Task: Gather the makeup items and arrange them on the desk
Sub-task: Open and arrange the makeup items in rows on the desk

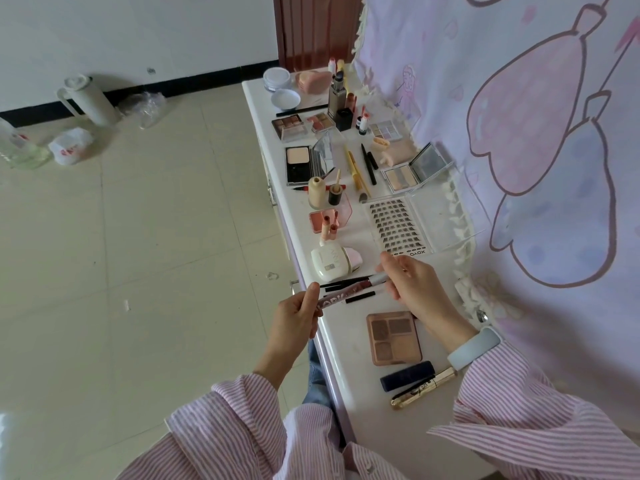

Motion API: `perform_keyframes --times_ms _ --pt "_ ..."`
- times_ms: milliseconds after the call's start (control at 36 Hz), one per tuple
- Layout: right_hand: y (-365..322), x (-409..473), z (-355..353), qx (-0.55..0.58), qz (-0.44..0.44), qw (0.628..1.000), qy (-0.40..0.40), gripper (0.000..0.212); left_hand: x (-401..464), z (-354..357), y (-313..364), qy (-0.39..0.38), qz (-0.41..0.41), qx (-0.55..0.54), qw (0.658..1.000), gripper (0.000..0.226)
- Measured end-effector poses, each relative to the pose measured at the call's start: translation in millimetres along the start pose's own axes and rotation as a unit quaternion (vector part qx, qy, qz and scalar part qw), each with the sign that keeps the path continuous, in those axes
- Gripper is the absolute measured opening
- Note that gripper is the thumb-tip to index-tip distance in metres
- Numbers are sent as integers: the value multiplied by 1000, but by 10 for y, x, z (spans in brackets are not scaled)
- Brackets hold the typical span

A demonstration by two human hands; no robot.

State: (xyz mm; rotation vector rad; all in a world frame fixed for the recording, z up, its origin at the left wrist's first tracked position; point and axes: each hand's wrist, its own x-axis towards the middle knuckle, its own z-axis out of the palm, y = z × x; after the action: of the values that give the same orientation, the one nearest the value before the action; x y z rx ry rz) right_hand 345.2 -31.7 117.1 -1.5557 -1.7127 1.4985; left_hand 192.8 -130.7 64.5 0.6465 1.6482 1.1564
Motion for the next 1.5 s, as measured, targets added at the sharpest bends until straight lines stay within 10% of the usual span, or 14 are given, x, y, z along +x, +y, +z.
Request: perform_keyframes --times_ms 1500 --pt "97 111 -216 242 1 962 128 18 -5 44 49 50 -47 -83 994 42"
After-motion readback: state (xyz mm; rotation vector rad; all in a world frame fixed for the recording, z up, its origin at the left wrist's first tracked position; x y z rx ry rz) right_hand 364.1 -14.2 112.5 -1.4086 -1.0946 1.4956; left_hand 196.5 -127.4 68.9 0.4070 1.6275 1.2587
